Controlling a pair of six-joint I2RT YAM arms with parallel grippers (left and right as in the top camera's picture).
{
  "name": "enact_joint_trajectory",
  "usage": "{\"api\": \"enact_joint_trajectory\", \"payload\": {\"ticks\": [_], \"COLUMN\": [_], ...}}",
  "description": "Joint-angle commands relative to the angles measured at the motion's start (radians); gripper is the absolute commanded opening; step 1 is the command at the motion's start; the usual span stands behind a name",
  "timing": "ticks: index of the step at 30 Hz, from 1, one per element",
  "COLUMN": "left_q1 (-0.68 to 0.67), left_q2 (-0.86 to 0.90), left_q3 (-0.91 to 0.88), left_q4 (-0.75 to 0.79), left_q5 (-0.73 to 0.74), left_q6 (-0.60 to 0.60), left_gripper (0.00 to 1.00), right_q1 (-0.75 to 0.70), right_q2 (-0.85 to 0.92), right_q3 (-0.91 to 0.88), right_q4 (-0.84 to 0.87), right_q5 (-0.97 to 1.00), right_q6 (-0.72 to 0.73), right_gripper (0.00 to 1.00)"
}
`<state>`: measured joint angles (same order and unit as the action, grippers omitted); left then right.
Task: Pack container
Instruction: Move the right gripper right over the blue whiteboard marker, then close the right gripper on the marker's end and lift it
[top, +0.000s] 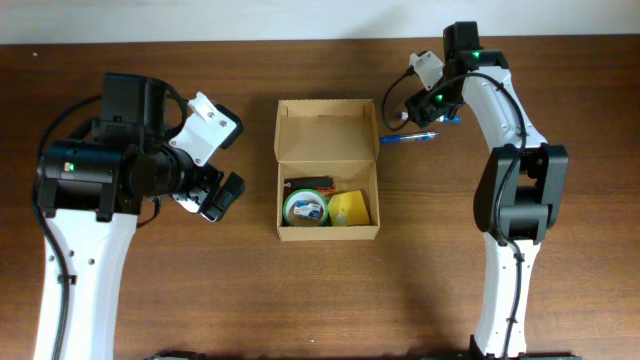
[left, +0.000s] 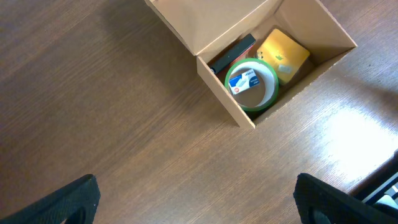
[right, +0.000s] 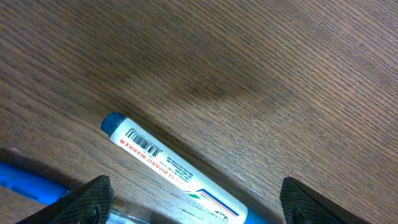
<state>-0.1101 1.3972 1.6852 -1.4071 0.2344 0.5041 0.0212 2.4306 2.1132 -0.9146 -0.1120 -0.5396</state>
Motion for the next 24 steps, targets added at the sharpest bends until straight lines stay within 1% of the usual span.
{"api": "enact_joint_trajectory", "payload": {"ticks": [1, 5, 13, 15, 17, 24], "left_q1": [0.002, 0.002, 0.002, 0.002, 0.002, 0.002], "left_q2": [-0.005, -0.005, -0.005, -0.005, -0.005, -0.005], "left_q3": [0.014, 0.014, 0.014, 0.014, 0.014, 0.014], "left_q4": [0.0, 0.0, 0.0, 0.0, 0.0, 0.0], "left_q5": [0.004, 0.004, 0.004, 0.004, 0.004, 0.004], "left_q6": [0.013, 0.013, 0.013, 0.013, 0.013, 0.013], "left_gripper": [0.99, 0.99, 1.0, 1.0, 1.0, 1.0], "right_q1": [0.006, 0.011, 0.013, 0.013, 0.013, 0.013], "right_q2": [0.031, 0.047, 0.072, 0.079, 0.079, 0.079], "right_q3": [0.023, 0.021, 0.019, 0.019, 0.019, 0.019], "right_q4": [0.004, 0.005, 0.004, 0.001, 0.002, 0.009], "right_q5": [-0.02, -0.019, -0.019, -0.017, -0.015, -0.012], "right_q6": [-0.006, -0.006, -0.007, -0.006, -0.006, -0.006], "right_gripper": [0.86, 0.83, 0.79, 0.75, 0.66, 0.47]}}
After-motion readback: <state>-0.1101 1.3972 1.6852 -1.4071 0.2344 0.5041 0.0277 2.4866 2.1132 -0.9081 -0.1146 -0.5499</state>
